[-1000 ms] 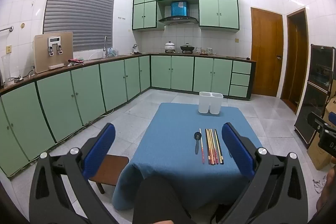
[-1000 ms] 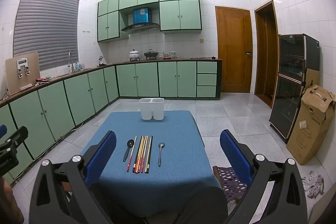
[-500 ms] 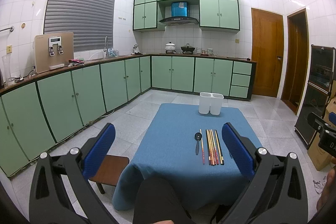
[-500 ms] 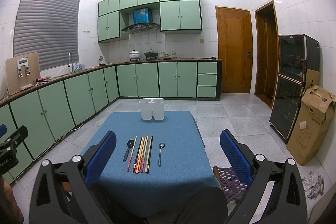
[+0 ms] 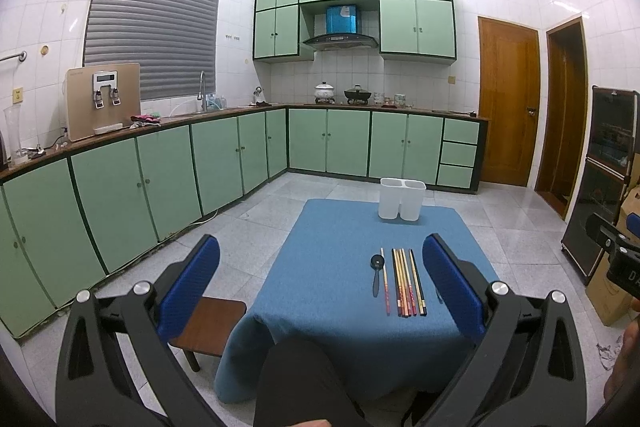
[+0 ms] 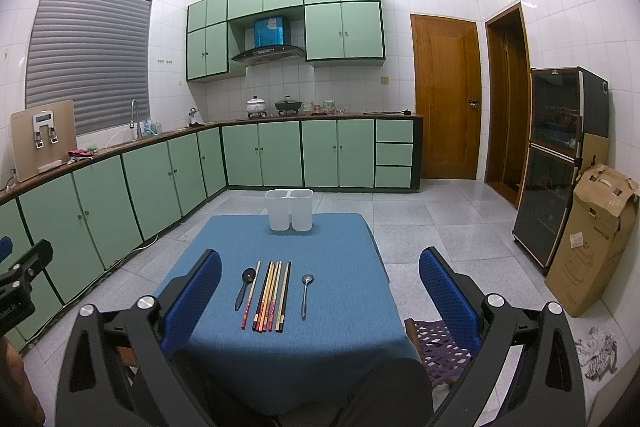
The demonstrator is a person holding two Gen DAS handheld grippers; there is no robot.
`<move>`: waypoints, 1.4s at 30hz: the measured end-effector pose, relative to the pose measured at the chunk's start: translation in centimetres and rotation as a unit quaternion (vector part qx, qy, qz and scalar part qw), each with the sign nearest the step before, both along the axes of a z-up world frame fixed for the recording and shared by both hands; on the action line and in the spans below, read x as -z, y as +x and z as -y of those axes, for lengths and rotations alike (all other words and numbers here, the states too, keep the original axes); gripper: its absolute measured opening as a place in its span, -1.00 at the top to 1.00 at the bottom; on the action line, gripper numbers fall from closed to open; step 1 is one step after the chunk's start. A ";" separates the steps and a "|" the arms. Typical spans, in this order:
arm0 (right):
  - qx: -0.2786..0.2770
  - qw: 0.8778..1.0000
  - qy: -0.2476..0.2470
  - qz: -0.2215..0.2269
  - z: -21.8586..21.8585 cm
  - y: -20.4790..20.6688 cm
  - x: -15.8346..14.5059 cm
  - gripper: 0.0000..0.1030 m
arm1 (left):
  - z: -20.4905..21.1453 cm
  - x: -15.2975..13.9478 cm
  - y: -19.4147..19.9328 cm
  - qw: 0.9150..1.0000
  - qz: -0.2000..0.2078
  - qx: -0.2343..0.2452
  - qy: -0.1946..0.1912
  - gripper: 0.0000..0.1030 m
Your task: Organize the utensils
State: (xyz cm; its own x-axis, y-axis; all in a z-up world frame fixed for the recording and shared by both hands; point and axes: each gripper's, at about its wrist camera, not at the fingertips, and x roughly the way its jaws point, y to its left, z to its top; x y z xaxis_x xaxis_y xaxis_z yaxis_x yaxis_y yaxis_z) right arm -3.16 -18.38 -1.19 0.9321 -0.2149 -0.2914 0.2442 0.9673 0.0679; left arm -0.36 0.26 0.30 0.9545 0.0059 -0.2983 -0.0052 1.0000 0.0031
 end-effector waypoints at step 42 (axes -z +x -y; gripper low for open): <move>0.000 1.000 0.000 0.001 -0.1 0.0 0.0 -0.88 | 0.1 -0.1 -0.1 1.000 -0.002 0.000 -0.001 -0.91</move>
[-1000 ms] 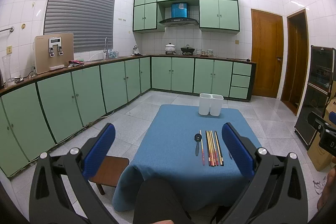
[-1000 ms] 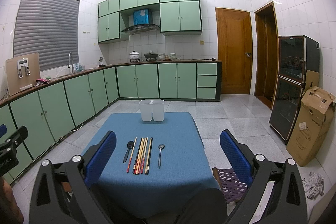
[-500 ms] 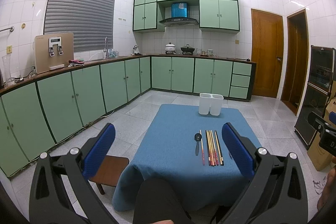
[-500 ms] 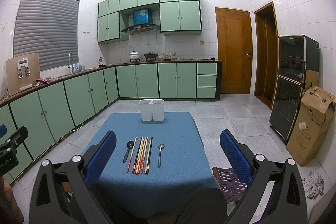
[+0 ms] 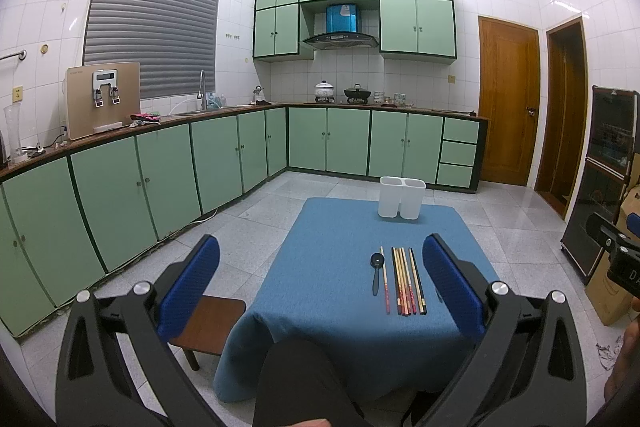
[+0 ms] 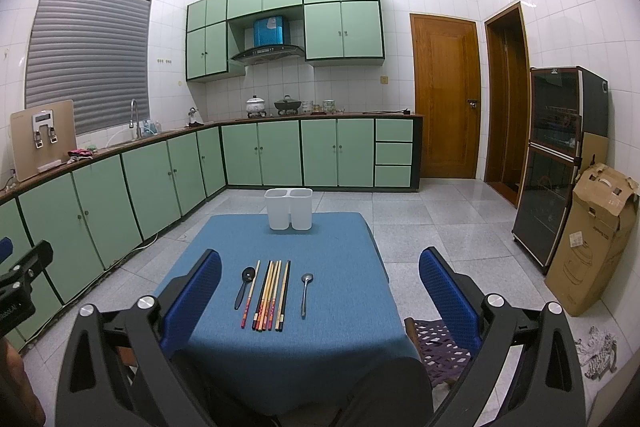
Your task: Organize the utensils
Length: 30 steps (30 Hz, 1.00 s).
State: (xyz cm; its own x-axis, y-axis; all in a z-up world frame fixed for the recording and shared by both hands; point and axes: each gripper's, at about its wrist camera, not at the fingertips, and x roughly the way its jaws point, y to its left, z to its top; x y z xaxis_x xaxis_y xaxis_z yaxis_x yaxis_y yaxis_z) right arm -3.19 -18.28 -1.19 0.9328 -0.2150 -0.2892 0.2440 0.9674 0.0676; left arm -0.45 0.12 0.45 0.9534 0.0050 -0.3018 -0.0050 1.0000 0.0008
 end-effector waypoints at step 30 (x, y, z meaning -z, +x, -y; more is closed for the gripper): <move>-0.043 0.989 0.039 -0.137 2.3 13.0 11.8 -0.83 | -0.1 12.4 17.1 0.982 -0.164 0.098 -0.014 -0.91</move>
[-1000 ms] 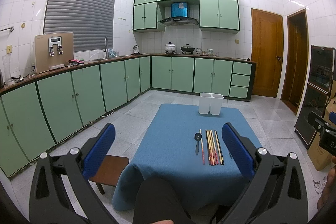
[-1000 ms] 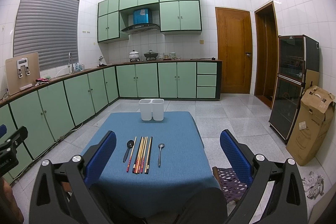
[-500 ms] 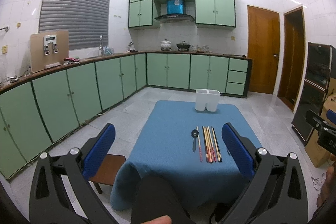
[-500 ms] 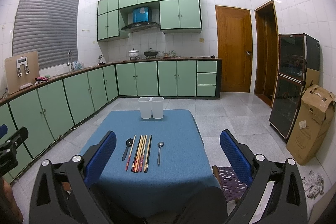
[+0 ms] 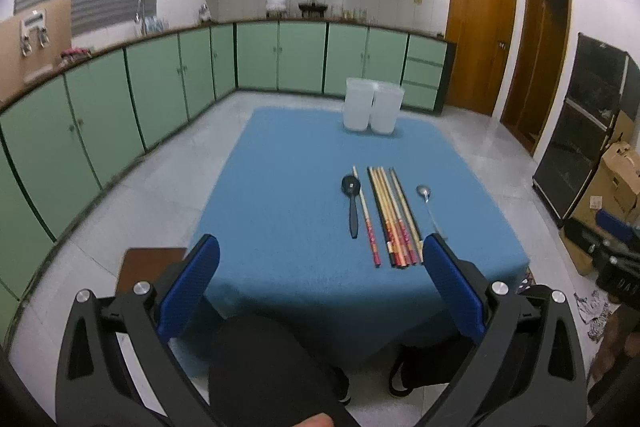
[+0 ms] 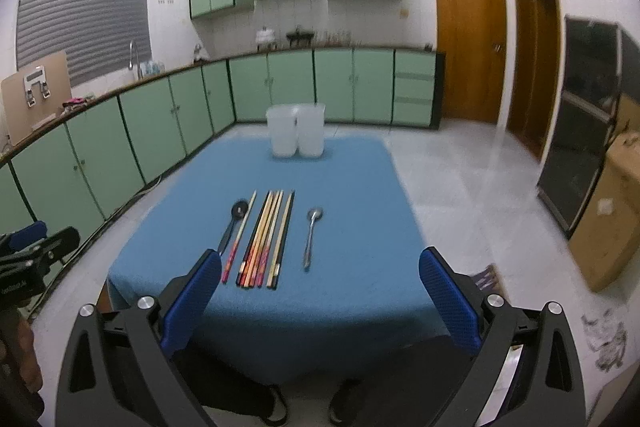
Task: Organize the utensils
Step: 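Move the left tool toward the black spoon and close on its handle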
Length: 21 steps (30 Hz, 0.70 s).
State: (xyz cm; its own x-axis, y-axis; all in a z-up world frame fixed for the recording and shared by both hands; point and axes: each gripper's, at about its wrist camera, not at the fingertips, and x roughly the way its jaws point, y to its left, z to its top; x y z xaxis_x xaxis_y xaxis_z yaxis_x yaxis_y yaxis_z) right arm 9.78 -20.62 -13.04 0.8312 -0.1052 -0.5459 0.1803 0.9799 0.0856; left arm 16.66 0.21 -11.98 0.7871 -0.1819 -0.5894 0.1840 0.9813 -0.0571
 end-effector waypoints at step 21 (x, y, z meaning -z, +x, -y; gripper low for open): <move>-0.048 0.994 0.049 -0.086 1.1 13.7 14.4 0.38 | 3.6 11.2 12.3 0.994 -0.093 0.054 0.015 -0.91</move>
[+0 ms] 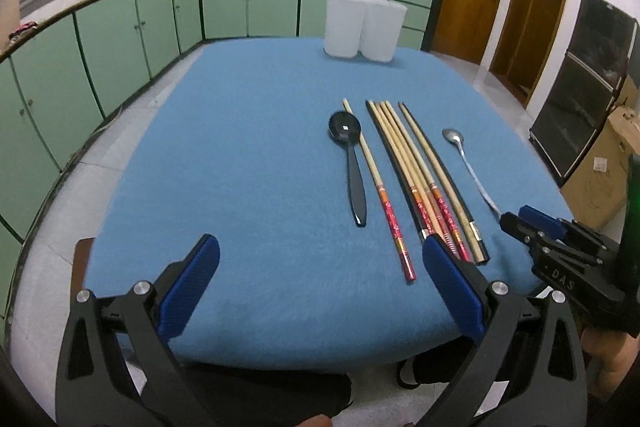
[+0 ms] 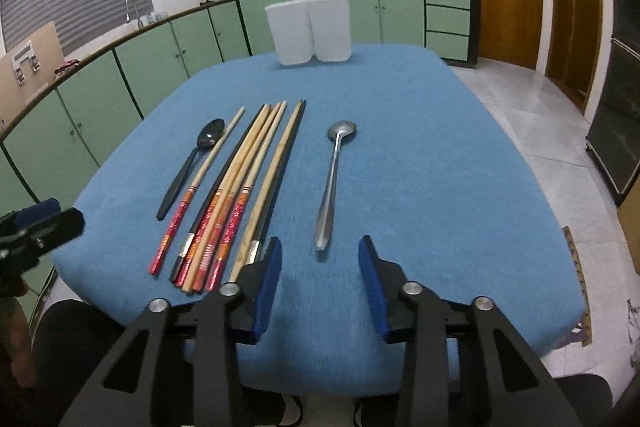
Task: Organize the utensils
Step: 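Move the left tool toward the black spoon and close on its handle, then lift the black spoon with the left tool while the right tool grasps the silver spoon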
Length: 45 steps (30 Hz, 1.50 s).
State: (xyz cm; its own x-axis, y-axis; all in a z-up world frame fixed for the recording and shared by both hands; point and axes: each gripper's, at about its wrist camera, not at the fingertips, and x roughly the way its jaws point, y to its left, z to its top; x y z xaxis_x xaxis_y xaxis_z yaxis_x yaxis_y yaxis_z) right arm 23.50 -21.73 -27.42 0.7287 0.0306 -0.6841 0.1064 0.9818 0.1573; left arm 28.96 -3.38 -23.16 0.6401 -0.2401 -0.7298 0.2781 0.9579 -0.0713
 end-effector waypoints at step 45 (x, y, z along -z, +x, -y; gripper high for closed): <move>-0.018 0.999 -0.003 0.037 1.9 1.5 -0.1 0.83 | 3.4 2.0 3.8 0.999 -0.012 0.000 -0.051 0.78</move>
State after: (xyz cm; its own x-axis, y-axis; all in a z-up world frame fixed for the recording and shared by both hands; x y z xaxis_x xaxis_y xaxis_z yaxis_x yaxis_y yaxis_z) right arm 25.04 -23.61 -27.34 0.7752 0.0531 -0.6294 0.0603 0.9857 0.1574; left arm 32.73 -6.81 -25.11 0.6231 -0.3134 -0.7166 0.2746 0.9455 -0.1748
